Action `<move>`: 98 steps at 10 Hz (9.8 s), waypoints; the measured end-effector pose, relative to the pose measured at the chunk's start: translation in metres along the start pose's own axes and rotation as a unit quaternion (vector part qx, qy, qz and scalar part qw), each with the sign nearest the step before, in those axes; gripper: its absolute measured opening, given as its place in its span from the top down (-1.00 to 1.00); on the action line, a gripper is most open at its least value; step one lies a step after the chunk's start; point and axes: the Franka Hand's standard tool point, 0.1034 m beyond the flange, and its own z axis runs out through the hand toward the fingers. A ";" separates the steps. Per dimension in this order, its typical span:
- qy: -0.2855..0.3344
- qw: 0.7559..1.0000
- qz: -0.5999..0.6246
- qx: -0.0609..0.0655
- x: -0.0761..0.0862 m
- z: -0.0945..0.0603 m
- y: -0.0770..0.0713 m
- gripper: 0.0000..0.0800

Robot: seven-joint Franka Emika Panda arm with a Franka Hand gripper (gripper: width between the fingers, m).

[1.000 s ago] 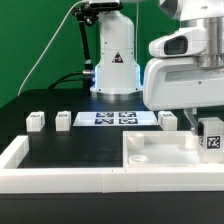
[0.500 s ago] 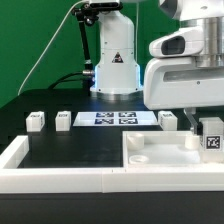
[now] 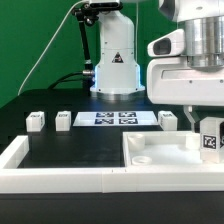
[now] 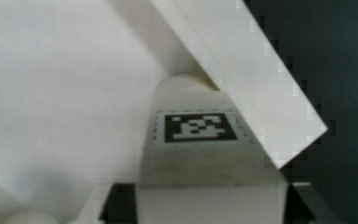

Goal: Assemble square table

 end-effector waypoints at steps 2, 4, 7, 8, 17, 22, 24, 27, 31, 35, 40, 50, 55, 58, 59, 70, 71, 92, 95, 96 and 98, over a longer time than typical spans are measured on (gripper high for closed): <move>0.001 0.995 0.101 -0.002 -0.002 0.000 0.000 0.27; -0.003 0.976 0.218 -0.002 -0.003 0.000 0.001 0.27; -0.019 0.937 0.349 0.004 -0.003 0.001 0.002 0.27; -0.022 0.929 0.369 0.005 -0.003 0.001 0.002 0.27; -0.036 0.933 0.359 0.000 -0.010 0.002 0.000 -0.62; -0.048 0.992 0.121 -0.004 -0.007 -0.001 0.002 -0.62; -0.052 0.998 0.013 -0.021 -0.007 -0.001 0.001 -0.62; -0.049 0.994 -0.090 -0.028 -0.007 0.000 0.003 -0.62; -0.040 0.971 -0.234 -0.028 -0.008 -0.002 -0.001 -0.62; -0.010 0.953 -0.303 -0.011 -0.003 0.001 0.000 -0.62; -0.009 0.957 -0.289 -0.011 -0.002 0.001 0.000 0.27; 0.022 0.999 -0.027 -0.016 0.006 0.000 0.014 0.23; 0.016 0.995 -0.102 -0.011 0.005 -0.022 0.013 -0.54; 0.004 0.981 -0.196 -0.007 0.004 -0.053 0.022 -0.62; 0.005 0.980 -0.198 -0.005 0.006 -0.056 0.024 -0.62; -0.018 0.928 -0.373 -0.014 -0.001 -0.047 0.042 -0.62; -0.017 0.932 -0.362 -0.014 -0.002 -0.046 0.041 -0.62; -0.020 0.920 -0.390 -0.030 -0.134 -0.002 0.155 -0.62; -0.026 0.919 -0.391 -0.034 -0.141 0.000 0.165 -0.62; -0.025 0.919 -0.391 -0.034 -0.141 0.000 0.164 -0.62; -0.043 0.919 -0.389 -0.040 -0.143 0.001 0.166 -0.62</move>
Offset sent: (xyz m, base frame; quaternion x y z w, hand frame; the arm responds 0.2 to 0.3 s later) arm -0.0056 0.0090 -0.0026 -0.0164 -0.0226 0.2931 0.9557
